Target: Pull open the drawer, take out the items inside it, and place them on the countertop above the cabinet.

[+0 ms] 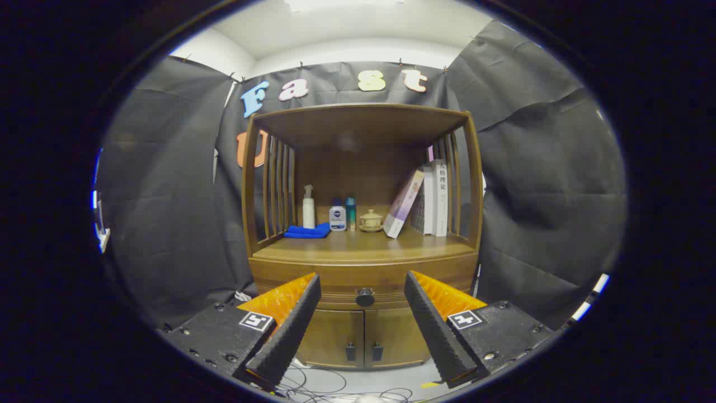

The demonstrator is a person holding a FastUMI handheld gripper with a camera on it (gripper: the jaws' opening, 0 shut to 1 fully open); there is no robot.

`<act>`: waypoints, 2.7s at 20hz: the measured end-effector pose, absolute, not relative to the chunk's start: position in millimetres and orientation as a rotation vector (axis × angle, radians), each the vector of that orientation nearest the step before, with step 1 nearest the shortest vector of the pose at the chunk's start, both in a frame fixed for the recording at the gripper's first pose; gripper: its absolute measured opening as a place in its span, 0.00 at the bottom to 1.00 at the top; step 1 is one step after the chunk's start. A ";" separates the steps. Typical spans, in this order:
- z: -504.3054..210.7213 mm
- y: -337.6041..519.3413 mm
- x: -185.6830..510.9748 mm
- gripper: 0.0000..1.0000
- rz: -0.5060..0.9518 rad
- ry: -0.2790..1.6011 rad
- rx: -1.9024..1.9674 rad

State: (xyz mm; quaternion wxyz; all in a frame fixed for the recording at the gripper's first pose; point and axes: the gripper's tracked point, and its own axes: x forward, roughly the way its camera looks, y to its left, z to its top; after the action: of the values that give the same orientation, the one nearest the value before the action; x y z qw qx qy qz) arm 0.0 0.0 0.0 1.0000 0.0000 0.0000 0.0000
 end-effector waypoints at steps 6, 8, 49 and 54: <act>-2.8 -5.4 -4.6 0.99 -0.011 0.007 -0.005; -1.9 -3.7 -3.8 0.99 -0.006 0.010 0.000; -116.5 -22.3 214.9 0.99 -0.028 0.132 0.007; -121.3 -20.1 213.8 0.73 -0.011 0.131 0.002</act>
State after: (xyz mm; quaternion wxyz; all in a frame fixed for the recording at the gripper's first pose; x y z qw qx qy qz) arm 213.8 -20.1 -121.3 0.9978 0.0008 0.0654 -0.0055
